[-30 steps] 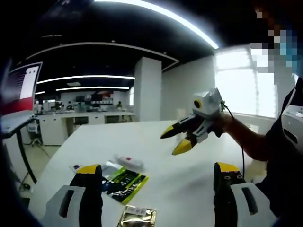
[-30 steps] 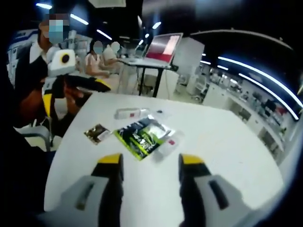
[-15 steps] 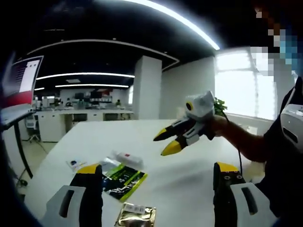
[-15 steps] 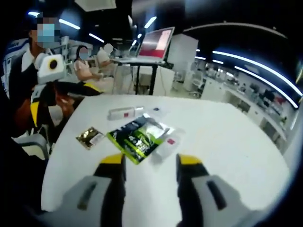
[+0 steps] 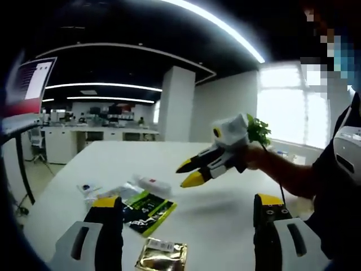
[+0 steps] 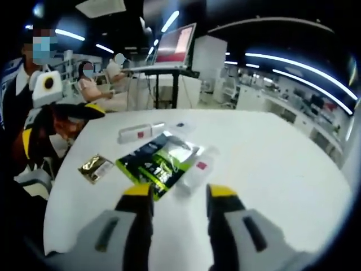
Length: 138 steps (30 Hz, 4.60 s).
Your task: Arrange the skincare products in the storage area until every visible bottle or jar stands upright without overlapping.
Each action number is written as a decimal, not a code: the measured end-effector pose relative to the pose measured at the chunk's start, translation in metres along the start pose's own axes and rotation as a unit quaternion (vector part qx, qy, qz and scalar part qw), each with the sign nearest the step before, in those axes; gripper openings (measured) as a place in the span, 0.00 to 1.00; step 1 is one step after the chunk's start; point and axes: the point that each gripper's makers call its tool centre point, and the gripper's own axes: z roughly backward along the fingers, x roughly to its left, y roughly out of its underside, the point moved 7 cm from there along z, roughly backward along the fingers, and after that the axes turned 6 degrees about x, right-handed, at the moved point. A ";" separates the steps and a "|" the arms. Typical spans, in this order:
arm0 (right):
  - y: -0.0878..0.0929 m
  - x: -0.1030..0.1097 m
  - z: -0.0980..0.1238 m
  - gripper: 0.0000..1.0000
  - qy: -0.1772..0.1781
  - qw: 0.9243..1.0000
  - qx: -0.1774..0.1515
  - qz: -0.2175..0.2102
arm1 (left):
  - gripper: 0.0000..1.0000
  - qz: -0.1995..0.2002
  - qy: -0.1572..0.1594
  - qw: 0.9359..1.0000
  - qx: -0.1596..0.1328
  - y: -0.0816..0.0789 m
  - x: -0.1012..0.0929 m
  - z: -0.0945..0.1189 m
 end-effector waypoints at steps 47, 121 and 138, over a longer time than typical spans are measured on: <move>0.011 -0.004 -0.036 0.37 0.016 0.999 -0.003 -0.045 | 0.96 0.026 0.010 1.000 0.005 0.010 0.014 -0.010; 0.000 -0.014 -0.070 0.25 0.042 0.998 0.008 -0.053 | 0.85 0.096 0.055 0.993 -0.038 -0.015 0.029 -0.051; -0.013 -0.020 -0.091 0.21 0.056 0.997 0.041 -0.034 | 0.84 0.127 0.064 0.989 -0.049 -0.018 0.041 -0.063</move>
